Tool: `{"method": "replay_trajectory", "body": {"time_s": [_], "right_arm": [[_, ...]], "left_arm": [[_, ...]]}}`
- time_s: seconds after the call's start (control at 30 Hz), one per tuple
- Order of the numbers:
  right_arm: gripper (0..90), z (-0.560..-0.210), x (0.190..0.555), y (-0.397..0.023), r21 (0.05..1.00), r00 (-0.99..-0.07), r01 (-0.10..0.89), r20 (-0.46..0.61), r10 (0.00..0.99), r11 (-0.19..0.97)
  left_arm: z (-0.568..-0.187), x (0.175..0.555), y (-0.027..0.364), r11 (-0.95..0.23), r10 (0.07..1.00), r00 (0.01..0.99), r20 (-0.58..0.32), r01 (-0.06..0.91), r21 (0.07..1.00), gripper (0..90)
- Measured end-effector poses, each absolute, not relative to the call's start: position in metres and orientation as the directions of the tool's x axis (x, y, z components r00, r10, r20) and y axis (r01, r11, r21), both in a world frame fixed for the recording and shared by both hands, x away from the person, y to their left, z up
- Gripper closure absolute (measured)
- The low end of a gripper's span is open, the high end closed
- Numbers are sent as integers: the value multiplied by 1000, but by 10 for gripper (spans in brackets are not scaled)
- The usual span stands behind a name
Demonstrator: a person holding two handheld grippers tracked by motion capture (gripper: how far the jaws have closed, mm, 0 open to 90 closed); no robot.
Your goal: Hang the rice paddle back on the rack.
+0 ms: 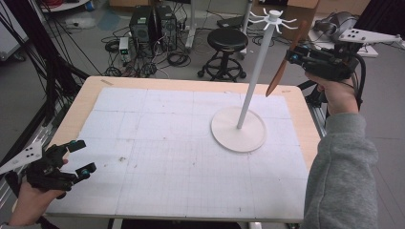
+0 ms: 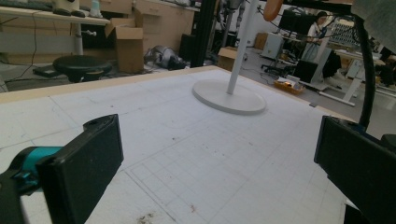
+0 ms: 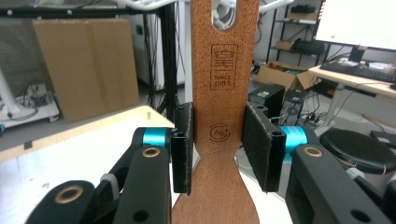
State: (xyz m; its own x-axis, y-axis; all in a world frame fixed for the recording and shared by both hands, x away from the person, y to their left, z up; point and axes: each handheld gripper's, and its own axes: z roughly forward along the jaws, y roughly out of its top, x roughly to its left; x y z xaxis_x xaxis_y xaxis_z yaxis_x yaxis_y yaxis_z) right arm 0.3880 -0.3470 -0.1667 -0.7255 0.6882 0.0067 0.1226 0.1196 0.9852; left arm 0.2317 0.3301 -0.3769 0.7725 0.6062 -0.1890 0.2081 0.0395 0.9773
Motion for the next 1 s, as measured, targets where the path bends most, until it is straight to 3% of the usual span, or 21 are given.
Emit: {"method": "replay_trajectory", "body": {"time_s": [1.0], "right_arm": [[642,-174,397,-332,986,-740,110,-4,672,128]], "left_arm": [[-379,231,337,68,616,759,-211,215,974,18]]}}
